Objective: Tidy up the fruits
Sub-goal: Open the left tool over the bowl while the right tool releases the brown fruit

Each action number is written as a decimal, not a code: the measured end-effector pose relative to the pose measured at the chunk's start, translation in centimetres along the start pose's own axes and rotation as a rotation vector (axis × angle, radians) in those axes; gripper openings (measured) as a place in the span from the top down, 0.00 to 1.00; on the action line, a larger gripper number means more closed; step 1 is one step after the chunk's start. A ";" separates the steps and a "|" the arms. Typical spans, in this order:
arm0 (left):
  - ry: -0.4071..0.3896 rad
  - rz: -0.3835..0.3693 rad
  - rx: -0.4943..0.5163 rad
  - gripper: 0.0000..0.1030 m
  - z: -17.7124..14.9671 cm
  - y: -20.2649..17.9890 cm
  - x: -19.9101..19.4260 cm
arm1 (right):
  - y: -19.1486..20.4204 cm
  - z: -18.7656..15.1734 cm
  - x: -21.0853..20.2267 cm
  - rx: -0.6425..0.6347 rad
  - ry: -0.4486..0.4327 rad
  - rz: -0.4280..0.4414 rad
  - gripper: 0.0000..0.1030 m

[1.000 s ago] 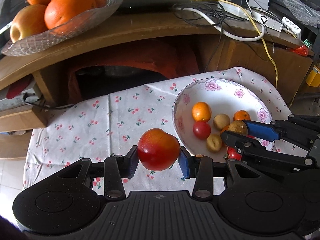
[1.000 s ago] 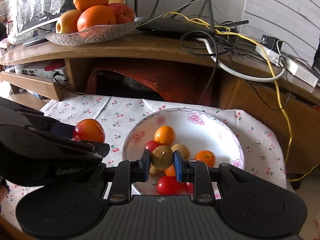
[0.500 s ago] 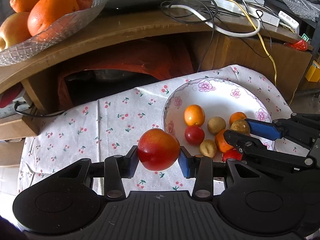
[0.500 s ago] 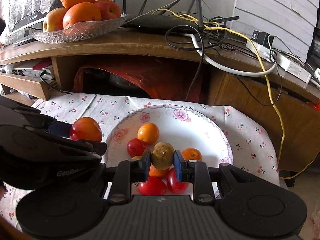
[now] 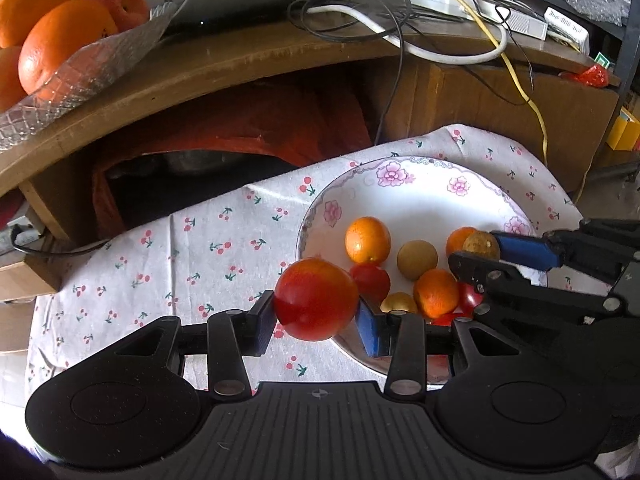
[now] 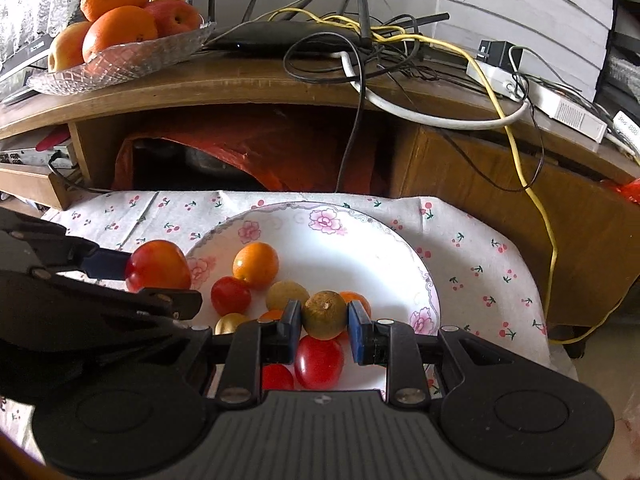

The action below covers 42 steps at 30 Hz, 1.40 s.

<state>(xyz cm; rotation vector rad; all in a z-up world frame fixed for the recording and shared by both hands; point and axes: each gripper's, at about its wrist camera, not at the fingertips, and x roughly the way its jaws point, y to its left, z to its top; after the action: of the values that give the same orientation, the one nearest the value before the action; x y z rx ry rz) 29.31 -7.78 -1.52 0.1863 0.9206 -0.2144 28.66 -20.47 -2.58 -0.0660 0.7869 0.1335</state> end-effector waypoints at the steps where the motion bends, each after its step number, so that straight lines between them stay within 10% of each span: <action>1: 0.000 -0.001 -0.001 0.51 0.0 0.0 0.0 | -0.1 0.0 0.1 0.007 0.002 0.003 0.74; 22: -0.032 -0.083 -0.039 0.50 1.6 -0.3 1.6 | -3.1 0.3 1.3 0.161 -0.001 0.064 0.73; 42: -0.110 -0.053 -0.089 0.28 1.5 0.6 -3.3 | -3.9 1.5 -1.7 0.254 -0.032 0.096 0.55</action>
<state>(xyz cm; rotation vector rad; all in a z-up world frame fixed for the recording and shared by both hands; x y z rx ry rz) 28.66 -7.19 2.08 0.0673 0.8248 -0.2297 29.14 -24.33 -0.28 0.2143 0.7697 0.1236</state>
